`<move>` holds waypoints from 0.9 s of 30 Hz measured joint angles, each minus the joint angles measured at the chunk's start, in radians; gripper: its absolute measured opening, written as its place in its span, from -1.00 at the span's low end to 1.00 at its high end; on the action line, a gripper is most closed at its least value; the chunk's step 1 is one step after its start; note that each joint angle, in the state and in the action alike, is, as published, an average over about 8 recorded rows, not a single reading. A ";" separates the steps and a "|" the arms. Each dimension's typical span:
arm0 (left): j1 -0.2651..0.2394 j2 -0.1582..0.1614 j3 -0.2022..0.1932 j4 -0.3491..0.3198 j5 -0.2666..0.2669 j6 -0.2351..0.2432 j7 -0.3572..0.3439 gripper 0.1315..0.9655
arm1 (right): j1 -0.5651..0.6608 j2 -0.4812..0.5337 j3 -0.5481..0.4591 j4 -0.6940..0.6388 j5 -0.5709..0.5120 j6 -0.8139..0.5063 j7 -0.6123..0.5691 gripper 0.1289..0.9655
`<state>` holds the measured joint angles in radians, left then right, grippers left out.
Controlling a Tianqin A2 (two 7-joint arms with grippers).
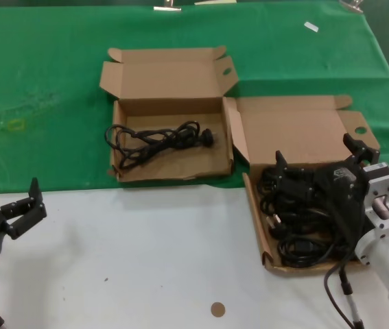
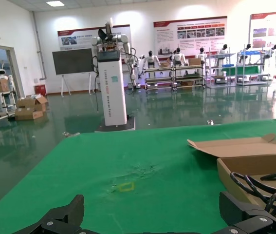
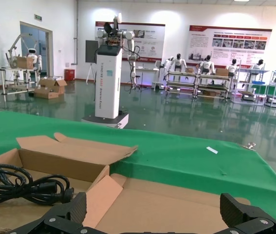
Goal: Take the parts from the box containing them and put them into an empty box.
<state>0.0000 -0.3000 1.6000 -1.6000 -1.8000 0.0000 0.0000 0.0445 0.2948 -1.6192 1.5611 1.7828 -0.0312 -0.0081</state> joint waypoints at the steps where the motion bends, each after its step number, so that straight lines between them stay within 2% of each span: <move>1: 0.000 0.000 0.000 0.000 0.000 0.000 0.000 1.00 | 0.000 0.000 0.000 0.000 0.000 0.000 0.000 1.00; 27: 0.000 0.000 0.000 0.000 0.000 0.000 0.000 1.00 | 0.000 0.000 0.000 0.000 0.000 0.000 0.000 1.00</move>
<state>0.0000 -0.3000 1.6000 -1.6000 -1.8000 0.0000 0.0000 0.0445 0.2948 -1.6192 1.5611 1.7828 -0.0312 -0.0081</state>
